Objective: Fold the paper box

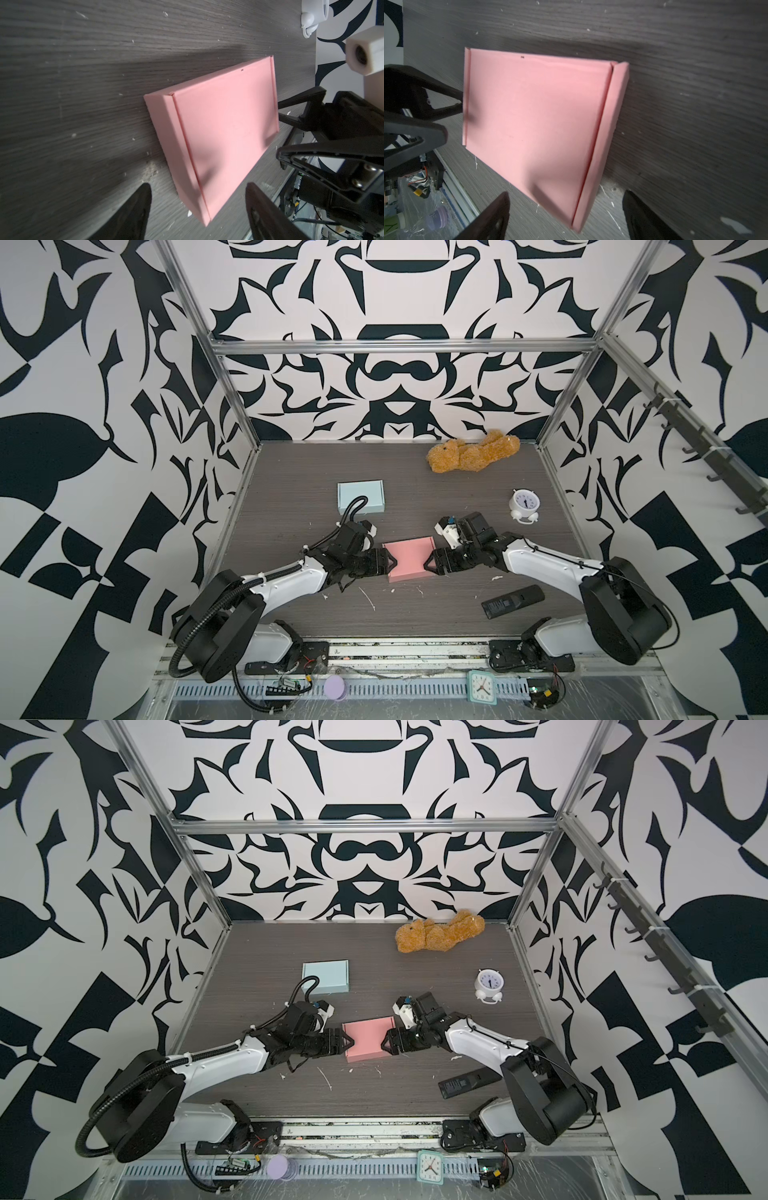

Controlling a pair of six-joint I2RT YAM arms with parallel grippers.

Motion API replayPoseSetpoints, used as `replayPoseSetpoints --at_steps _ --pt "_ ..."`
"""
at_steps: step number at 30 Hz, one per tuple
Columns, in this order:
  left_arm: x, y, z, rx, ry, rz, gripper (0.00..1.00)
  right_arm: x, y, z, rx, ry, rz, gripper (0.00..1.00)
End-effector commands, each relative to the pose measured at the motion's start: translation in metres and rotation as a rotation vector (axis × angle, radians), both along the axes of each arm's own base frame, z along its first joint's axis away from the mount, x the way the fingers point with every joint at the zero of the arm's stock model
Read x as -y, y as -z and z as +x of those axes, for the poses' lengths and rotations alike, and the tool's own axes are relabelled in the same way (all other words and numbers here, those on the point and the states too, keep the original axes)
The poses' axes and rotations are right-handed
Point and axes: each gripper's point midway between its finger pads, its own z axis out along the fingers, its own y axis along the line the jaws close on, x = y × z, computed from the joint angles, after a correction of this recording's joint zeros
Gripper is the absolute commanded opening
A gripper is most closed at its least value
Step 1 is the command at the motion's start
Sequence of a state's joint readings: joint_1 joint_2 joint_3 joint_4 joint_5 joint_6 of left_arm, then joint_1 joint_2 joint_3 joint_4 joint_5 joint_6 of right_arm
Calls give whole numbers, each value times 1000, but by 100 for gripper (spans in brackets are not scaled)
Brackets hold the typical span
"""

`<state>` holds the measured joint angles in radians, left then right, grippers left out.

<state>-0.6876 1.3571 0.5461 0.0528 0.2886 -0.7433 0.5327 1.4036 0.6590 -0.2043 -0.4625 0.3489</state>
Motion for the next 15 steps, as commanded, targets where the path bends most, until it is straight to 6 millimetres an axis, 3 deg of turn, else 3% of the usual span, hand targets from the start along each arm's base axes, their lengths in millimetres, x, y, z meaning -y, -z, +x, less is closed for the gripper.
replayPoseSetpoints --at_steps 1,15 --pt "12 -13 9 26 5 -43 74 -7 -9 2 26 -5 40 87" --pt "24 -15 17 32 20 -60 72 -15 -15 6 37 -17 61 84"
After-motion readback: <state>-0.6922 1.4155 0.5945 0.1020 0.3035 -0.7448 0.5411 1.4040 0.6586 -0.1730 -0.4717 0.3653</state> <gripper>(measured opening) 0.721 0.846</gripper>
